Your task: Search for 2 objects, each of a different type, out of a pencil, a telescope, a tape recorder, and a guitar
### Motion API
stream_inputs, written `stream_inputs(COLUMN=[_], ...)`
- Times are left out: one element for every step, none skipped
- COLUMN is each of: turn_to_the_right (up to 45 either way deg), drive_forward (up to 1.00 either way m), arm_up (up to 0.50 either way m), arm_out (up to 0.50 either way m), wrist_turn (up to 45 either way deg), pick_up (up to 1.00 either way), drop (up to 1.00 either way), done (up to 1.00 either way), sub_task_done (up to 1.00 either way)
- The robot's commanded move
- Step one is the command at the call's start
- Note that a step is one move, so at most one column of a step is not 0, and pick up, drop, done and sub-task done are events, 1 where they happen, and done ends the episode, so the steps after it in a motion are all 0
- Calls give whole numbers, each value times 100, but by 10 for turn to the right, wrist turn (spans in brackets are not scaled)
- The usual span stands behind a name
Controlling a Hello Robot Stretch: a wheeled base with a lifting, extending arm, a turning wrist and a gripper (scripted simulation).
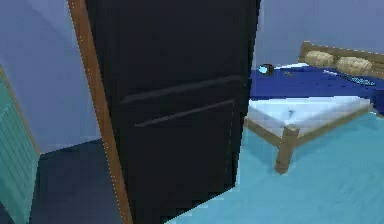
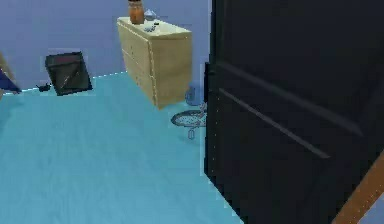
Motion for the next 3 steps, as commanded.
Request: stream_inputs(turn_to_the_right=[-450, -450, -330], drive_forward=[0, 0, 0], arm_up=[0, 0, 0], arm_out=[0, 0, 0], wrist_turn=[0, 0, 0], pick_up=[0, 0, 0], drop=[0, 0, 0], done=[0, 0, 0], sub_task_done=[0, 0, 0])
